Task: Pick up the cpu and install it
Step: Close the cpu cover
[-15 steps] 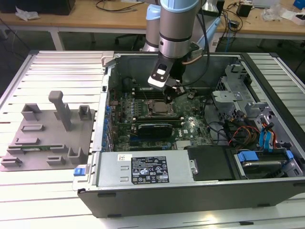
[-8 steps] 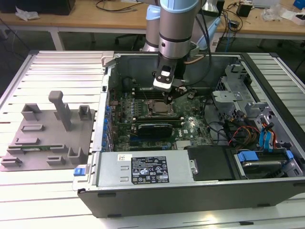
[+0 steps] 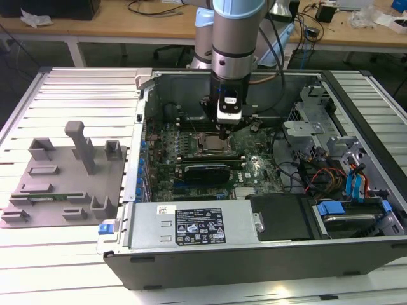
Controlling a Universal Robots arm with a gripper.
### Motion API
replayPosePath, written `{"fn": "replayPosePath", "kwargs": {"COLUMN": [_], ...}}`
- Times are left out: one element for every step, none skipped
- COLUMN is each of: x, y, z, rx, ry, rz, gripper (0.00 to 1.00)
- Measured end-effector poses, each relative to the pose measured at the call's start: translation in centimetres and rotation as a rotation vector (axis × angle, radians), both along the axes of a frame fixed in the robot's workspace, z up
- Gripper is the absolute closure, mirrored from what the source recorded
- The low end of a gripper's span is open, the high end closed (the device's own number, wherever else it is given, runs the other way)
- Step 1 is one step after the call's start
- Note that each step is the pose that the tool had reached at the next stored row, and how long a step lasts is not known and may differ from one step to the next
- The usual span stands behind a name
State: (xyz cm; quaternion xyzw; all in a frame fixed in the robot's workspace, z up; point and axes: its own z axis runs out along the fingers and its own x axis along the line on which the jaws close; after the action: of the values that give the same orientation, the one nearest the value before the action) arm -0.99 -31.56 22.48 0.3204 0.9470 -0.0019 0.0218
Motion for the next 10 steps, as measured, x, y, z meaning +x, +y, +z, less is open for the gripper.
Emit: {"fn": "replayPosePath", "kwargs": {"x": [0.0,0.0,0.0,0.0,0.0,-0.01,0.0,0.0,0.0,0.0], "y": [0.0,0.0,0.0,0.0,0.0,0.0,0.0,0.0,0.0,0.0], "z": [-0.04,-0.1,-0.13,-0.16,-0.22,-0.26,-0.29,-0.33,-0.36,-0.41], "rx": [-0.0008,-0.0013,-0.0016,-0.0018,-0.002,-0.0022,-0.0024,-0.0025,-0.0026,-0.0027], "ry": [0.0,0.0,0.0,-0.0001,-0.0001,0.0,-0.0001,-0.0001,-0.0001,-0.0001], "rz": [0.031,0.072,0.095,0.112,0.15,0.176,0.194,0.218,0.236,0.266], "gripper": [0.89,0.89,0.89,0.89,0.89,0.89,0.89,0.89,0.89,0.89]}}
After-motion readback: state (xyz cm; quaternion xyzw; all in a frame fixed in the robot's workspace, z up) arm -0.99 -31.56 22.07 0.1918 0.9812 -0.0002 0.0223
